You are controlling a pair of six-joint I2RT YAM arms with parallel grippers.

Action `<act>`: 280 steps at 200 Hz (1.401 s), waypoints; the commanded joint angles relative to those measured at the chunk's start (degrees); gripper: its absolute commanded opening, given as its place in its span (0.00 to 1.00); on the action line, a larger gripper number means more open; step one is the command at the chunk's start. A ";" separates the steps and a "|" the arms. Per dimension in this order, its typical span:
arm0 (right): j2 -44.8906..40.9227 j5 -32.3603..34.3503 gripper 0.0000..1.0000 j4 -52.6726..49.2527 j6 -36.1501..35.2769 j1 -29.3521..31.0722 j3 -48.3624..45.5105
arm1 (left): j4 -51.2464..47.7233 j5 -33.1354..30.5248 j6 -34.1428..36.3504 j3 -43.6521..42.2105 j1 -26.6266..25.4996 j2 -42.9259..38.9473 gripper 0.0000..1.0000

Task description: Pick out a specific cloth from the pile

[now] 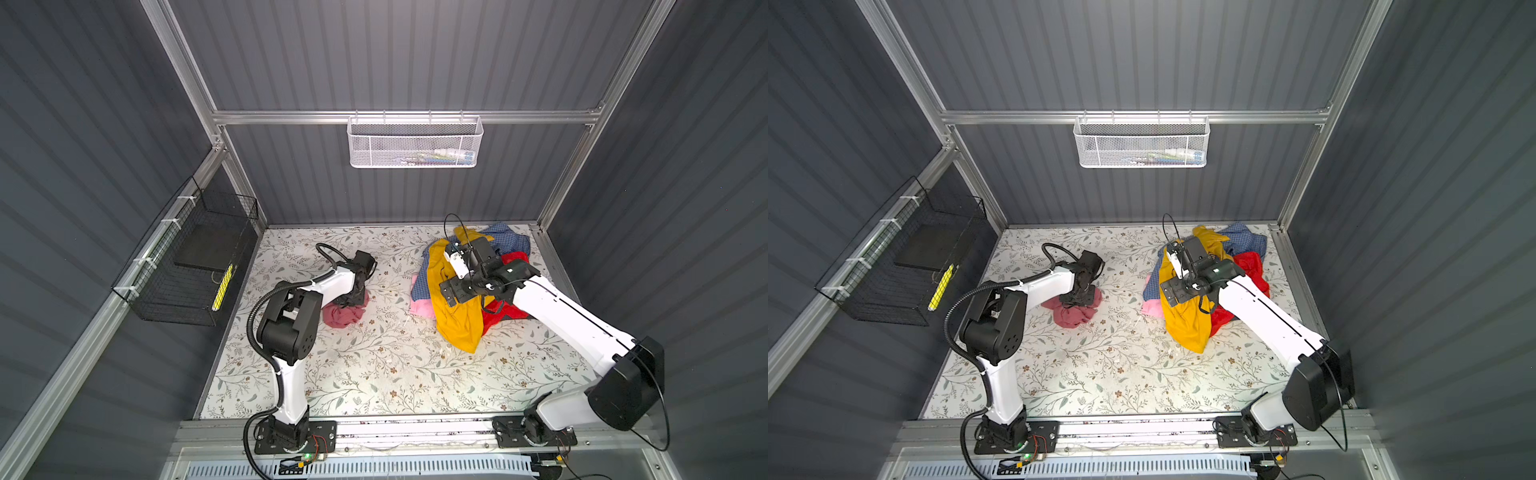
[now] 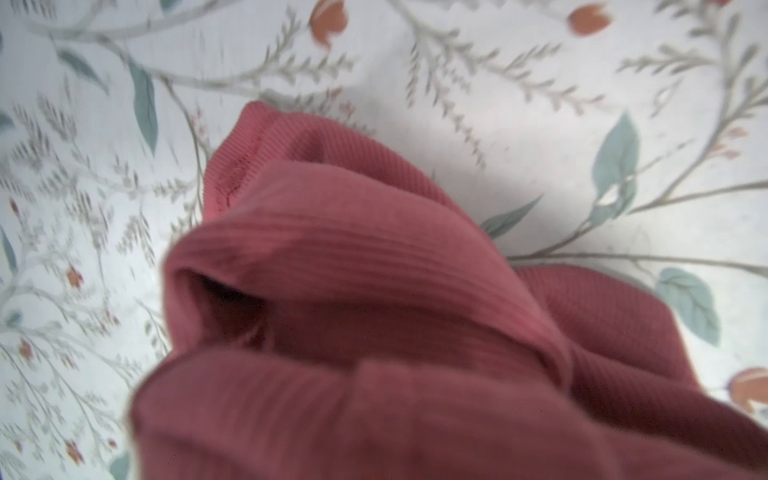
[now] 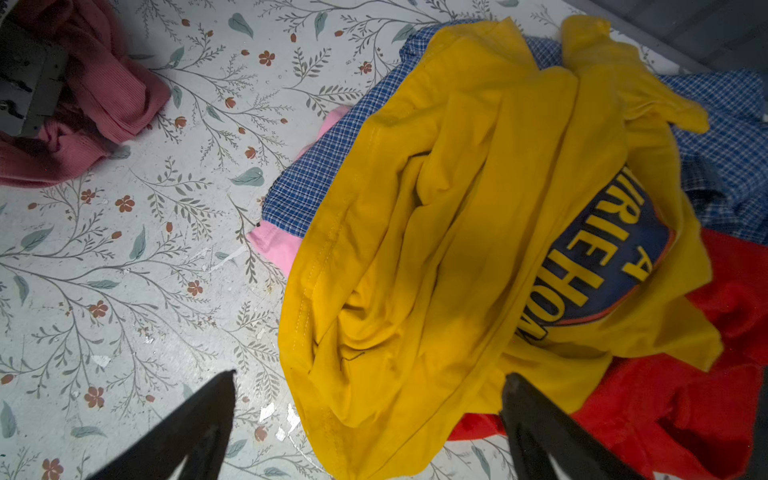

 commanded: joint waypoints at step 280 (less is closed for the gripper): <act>-9.92 5.46 0.99 9.06 1.01 -2.98 -9.46 | 45.00 5.34 66.22 -13.68 5.66 0.89 0.00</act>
